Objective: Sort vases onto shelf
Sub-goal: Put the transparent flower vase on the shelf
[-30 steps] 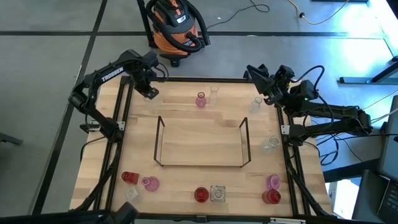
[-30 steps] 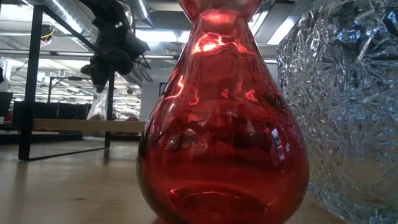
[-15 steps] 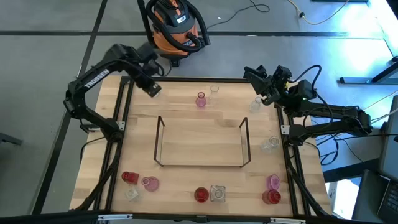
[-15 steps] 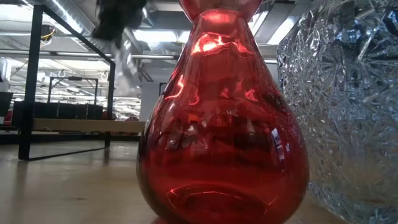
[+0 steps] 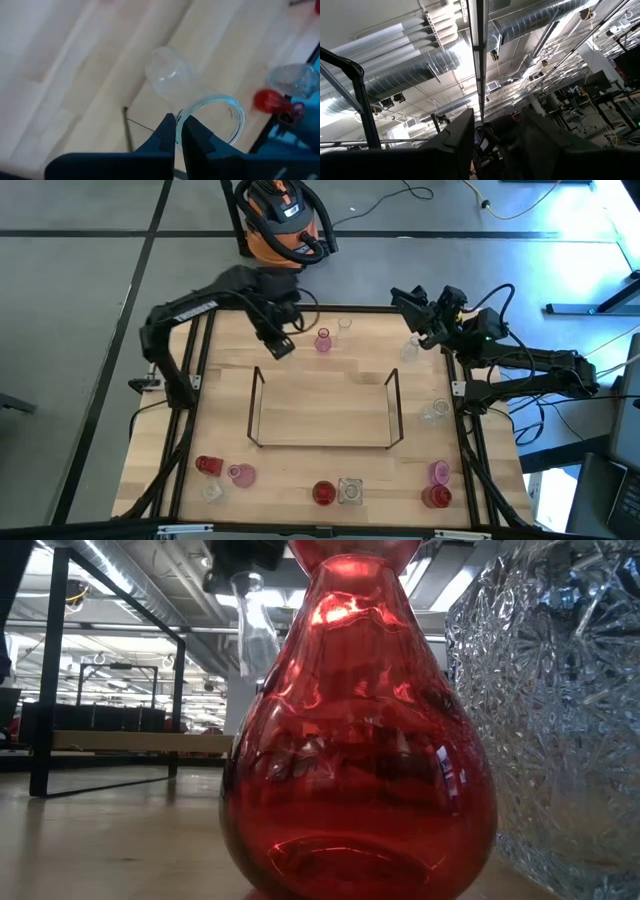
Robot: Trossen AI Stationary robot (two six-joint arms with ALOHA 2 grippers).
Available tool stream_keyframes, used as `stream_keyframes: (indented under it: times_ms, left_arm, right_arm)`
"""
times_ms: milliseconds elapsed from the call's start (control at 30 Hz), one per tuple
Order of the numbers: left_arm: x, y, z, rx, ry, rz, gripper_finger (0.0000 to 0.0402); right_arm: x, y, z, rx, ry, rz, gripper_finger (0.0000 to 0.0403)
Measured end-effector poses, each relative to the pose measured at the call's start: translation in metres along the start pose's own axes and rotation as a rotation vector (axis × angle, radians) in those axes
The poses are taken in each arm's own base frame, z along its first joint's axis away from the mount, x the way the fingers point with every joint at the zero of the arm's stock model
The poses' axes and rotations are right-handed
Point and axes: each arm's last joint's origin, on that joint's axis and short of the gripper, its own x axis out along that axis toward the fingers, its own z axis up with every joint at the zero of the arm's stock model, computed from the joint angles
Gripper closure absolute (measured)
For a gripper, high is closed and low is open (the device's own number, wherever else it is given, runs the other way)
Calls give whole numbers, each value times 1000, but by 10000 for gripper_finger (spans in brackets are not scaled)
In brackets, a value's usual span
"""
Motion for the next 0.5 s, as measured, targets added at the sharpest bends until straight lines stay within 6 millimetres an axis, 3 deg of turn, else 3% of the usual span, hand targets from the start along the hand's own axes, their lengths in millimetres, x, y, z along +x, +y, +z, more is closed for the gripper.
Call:
stream_keyframes:
  times_ms: [267,500]
  left_arm:
    - [31,-31,24,78,58,-19,397]
    - [51,-41,29,105,91,42,396]
  right_arm:
    - [-1,2,2,0,2,20,256]
    - [-2,3,3,0,1,26,256]
